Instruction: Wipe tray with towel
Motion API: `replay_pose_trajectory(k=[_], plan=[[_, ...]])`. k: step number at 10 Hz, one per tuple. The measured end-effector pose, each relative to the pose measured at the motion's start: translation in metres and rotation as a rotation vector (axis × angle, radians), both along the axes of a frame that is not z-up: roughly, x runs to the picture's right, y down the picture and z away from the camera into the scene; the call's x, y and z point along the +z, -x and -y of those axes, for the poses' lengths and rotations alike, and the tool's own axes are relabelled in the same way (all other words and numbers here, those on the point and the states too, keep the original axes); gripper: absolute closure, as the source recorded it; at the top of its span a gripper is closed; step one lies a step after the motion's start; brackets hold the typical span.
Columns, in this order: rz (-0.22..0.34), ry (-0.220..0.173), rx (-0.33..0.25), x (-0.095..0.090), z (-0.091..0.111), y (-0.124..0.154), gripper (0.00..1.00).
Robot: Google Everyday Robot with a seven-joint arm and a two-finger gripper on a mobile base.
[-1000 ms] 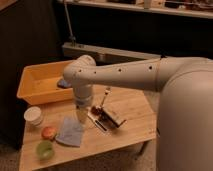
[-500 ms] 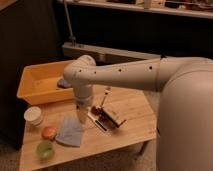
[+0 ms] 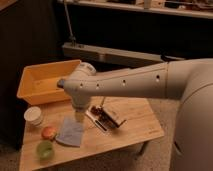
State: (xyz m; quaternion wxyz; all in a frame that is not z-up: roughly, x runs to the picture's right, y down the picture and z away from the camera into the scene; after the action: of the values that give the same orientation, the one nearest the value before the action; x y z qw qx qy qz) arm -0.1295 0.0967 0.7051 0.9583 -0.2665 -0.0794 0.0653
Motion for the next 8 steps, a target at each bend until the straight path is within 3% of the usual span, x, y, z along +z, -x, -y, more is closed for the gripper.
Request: replay_pose_trajectory(k=[2,3,5,6,8], plan=[[0.080,0.032,-0.013,0.009,0.008,0.010,0.35],[0.105,0.111,-0.035,0.016,0.012,0.017,0.35],[0.131,0.224,-0.079,0.024,0.013,0.032,0.35],[0.122,0.239,-0.106,0.028,0.007,0.033,0.35],[0.138,0.173,-0.153,0.035,-0.022,0.040,0.35]])
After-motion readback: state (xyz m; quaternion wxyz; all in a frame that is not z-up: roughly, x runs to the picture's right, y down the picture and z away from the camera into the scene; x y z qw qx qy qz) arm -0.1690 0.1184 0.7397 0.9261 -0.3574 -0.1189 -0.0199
